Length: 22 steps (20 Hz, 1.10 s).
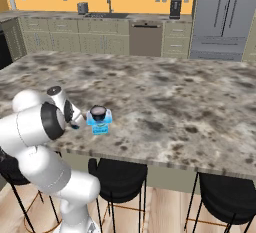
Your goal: Stack the yogurt containers by placing the smaller containers on top of the larger containers.
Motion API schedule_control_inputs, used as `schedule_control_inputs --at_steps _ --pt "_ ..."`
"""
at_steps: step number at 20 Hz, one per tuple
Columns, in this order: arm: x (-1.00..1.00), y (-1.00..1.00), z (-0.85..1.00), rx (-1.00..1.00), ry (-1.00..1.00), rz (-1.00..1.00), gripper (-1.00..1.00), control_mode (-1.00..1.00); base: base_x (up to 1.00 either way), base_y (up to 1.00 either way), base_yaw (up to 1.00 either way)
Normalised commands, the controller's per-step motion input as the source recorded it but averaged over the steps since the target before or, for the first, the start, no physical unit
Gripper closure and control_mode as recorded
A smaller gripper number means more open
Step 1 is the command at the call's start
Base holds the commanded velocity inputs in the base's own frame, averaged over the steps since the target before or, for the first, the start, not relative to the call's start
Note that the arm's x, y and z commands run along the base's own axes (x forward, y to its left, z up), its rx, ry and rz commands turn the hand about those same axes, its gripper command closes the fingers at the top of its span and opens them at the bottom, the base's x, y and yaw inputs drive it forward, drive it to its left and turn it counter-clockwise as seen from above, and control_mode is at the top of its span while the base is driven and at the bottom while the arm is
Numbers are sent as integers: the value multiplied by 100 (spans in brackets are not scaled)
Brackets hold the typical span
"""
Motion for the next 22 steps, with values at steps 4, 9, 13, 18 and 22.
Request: schedule_control_inputs --at_steps 4,9,13,18,22 --pt "18 3 -18 0 0 -4 -100 -100 0 0 0" --pt "18 6 -16 0 0 -4 -100 -100 0 0 0" --pt "23 12 -5 3 0 -5 -100 -100 0 0 0" --pt "20 7 -11 2 0 -5 -100 -100 0 0 0" --pt "13 0 -17 1 0 -4 -100 -100 0 0 0"
